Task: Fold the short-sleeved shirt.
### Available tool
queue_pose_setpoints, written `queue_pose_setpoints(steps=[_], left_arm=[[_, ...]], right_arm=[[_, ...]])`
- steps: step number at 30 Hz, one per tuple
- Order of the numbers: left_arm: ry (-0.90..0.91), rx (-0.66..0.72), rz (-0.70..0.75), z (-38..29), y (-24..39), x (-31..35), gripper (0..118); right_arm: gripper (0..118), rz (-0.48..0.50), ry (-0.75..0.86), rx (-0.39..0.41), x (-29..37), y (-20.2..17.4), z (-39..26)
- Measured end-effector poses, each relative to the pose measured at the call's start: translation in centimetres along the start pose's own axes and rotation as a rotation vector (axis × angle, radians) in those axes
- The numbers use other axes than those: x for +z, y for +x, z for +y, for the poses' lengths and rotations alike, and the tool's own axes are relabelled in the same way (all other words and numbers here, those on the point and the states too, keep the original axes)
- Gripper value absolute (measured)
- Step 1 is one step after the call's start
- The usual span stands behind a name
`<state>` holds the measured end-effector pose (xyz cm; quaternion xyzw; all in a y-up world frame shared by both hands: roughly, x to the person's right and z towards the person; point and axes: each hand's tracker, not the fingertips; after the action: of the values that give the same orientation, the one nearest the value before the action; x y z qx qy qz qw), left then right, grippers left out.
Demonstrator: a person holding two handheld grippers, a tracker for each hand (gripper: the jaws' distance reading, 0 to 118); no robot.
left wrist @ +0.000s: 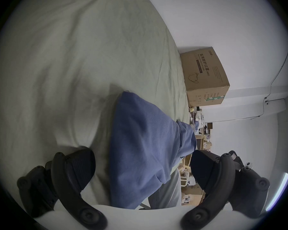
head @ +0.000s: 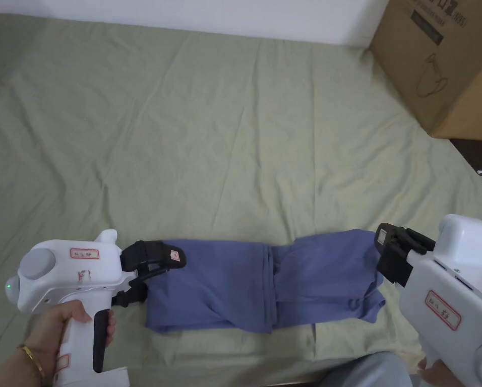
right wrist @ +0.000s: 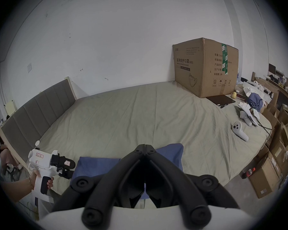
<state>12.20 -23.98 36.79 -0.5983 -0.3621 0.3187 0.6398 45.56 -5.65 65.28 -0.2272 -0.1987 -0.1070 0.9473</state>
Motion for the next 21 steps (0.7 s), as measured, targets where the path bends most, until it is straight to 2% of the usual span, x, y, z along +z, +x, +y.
queue_pose_setpoints(steps=[2,3,4,5,6,8,10,12,18,21], left_arm=[[-0.009,0.014,-0.032,0.1,0.1,-0.4,112],[-0.009,0.025,-0.04,0.2,0.1,-0.4,97],[-0.006,0.03,-0.048,0.2,0.2,-0.5,75],[-0.003,0.032,-0.045,0.2,0.4,-0.8,44],[0.0,0.027,0.029,0.1,0.8,-1.4,8],[-0.022,-0.04,0.176,-0.3,1.3,-2.5,8],[-0.003,-0.017,0.146,-0.3,1.9,-2.3,7],[0.002,0.017,0.18,0.1,2.4,-1.8,7],[0.06,0.006,0.228,-0.2,3.9,3.0,7],[0.124,-0.01,0.338,-0.3,3.5,7.0,7]], right_arm=[[0,-0.002,-0.006,-0.002,0.0,0.0,-0.1],[0,-0.003,-0.01,-0.002,0.1,0.0,-0.1],[0,-0.003,-0.012,-0.002,0.1,0.0,-0.2],[0,-0.004,-0.014,-0.001,0.0,0.0,-0.2],[0,-0.006,-0.017,0.001,0.0,0.0,-0.3],[0,-0.007,-0.021,0.003,-0.1,-0.1,-0.3],[0,-0.006,-0.022,0.005,0.0,-0.2,-0.2],[0,-0.003,-0.017,0.008,0.1,-0.3,-0.2],[0,0.016,-0.003,0.006,0.0,-0.6,0.2],[0,0.028,0.0,0.011,-0.1,-0.9,0.3]])
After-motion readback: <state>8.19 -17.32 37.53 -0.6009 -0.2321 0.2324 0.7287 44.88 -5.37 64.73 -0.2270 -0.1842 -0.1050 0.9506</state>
